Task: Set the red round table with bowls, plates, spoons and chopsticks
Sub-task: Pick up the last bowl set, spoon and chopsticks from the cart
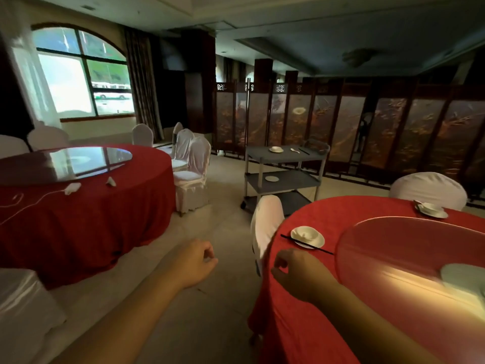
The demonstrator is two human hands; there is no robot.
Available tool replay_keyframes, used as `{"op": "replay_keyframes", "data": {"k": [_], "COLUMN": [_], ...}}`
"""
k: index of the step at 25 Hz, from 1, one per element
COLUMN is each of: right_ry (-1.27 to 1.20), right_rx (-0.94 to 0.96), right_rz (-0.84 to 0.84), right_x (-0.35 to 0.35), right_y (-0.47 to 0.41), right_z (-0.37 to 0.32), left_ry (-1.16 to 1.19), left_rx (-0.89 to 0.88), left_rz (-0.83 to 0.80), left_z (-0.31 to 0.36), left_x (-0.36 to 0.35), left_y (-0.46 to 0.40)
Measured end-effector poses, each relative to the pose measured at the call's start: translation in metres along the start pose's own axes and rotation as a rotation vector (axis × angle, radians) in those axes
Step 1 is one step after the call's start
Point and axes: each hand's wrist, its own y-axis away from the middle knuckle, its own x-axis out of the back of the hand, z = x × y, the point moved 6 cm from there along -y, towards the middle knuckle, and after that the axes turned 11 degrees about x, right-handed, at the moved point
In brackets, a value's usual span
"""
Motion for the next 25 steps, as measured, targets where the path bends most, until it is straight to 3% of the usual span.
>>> {"op": "replay_keyframes", "data": {"k": [8,16,25], "right_ry": [0.008,0.042,0.008], "right_rx": [-0.033,-0.062,-0.339], "right_rz": [0.016,-0.036,0.033], "right_x": [-0.055,-0.053,-0.065], "right_y": [-0.29,-0.558,-0.843], "right_z": [0.066,0.139,0.3], "left_ry": [-0.045,0.024,0.083], "left_rx": [-0.059,-0.071,-0.268], "left_rz": [-0.011,-0.005,-0.103], "left_z": [-0.045,-0.078,-0.053], "left_x": [0.001,0.008,-0.049], "left_y": [-0.287,-0.561,-0.944]}}
